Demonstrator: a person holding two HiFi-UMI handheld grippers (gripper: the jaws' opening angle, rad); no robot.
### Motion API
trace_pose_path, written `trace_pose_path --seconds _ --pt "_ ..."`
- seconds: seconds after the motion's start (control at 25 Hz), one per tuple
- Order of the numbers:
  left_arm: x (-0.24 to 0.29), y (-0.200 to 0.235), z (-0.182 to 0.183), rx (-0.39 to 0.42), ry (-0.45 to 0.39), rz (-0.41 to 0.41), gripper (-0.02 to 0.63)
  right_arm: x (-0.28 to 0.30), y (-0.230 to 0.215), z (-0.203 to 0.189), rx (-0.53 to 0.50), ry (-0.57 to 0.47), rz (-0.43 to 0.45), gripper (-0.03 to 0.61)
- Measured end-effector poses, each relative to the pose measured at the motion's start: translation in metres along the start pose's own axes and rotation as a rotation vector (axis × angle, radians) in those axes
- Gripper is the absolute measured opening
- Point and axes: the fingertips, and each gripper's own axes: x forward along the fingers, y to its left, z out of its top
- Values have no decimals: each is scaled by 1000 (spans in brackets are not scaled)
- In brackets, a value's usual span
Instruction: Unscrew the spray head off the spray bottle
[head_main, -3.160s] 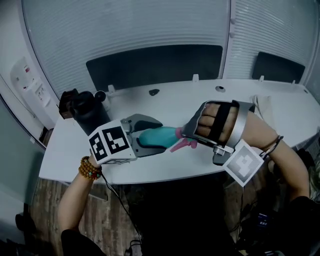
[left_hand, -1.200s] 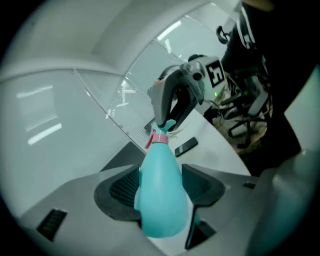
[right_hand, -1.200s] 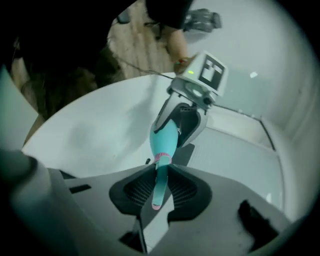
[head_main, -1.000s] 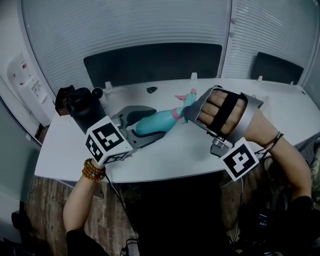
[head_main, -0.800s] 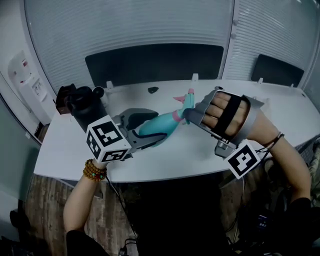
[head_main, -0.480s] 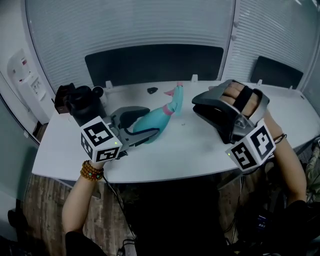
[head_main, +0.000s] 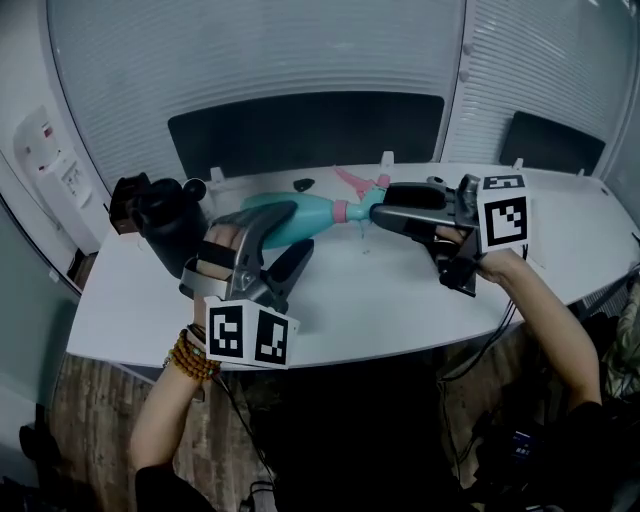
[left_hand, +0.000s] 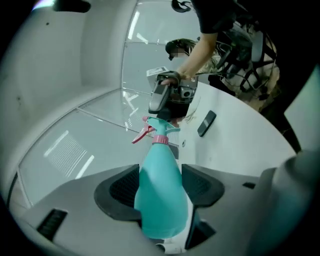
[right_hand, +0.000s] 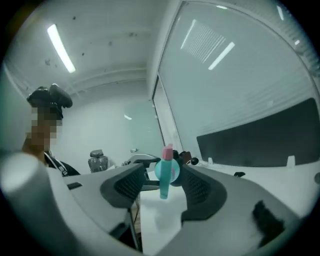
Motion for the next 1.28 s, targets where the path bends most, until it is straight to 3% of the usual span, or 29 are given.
trace_pose_path --seconds 0.08,0.24,0.32,0.4,0.72,1.0,1.16,1.28 --pt "3 0 2 30 20 10 272 5 6 -3 -12 18 26 221" --pt "5 -2 11 35 -13 -13 272 14 8 -16 -200 131 -24 216" --pt "5 -4 15 33 -26 -29 270 14 3 -19 -306 189 -84 96" --pt "6 -8 16 1 -41 -71 270 13 1 -22 -429 257 -117 92" --pt "-1 -31 23 -308 -203 -377 268 8 17 -44 -908 578 -108 92" --pt "-18 -47 31 -688 -337 -762 267 5 43 -65 -1536 857 -68 92" --pt "-34 -53 36 -850 -422 -985 267 4 61 -72 -1874 911 -21 92" --pt "-41 -58 36 -922 -458 -1098 267 6 67 -75 -2048 907 -10 92"
